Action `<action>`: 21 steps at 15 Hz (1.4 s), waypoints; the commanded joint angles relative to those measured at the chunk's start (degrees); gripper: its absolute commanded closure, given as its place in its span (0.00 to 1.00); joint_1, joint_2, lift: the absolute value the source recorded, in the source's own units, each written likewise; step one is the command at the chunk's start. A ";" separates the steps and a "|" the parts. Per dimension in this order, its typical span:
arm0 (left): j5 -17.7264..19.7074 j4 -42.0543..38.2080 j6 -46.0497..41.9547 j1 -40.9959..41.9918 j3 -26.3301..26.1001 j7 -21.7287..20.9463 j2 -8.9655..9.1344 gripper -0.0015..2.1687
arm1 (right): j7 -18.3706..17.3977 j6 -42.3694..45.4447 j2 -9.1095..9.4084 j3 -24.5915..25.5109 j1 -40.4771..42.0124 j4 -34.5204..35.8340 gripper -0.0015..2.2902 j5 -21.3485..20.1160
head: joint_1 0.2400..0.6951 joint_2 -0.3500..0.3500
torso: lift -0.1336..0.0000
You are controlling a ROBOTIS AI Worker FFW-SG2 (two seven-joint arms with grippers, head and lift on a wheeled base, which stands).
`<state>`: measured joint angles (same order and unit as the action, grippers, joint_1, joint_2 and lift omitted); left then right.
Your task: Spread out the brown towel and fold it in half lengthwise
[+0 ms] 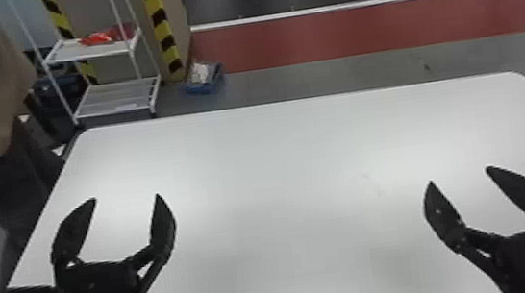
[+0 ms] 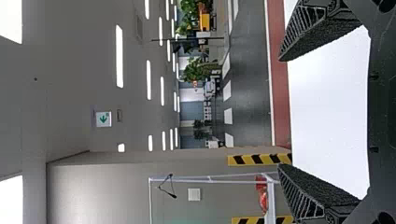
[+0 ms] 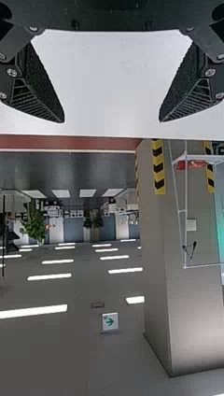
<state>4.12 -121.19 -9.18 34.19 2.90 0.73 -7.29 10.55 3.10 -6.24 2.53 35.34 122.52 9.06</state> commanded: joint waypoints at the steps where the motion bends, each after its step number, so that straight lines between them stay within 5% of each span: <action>1: 0.01 -0.01 0.00 0.00 0.00 -0.03 0.00 0.04 | 0.00 -0.42 0.00 0.02 -0.09 0.00 0.06 -0.09 | 1.00 0.59 | 0.07; 21: 0.27 1.13 0.00 -1.67 -0.26 0.06 -0.09 0.04 | -0.09 -1.83 0.18 0.46 -1.23 -0.52 0.06 0.17 | 1.00 0.58 | 0.07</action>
<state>4.38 -120.16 -9.18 32.66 2.64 0.79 -7.38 10.46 1.25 -6.06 2.93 34.12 122.02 9.18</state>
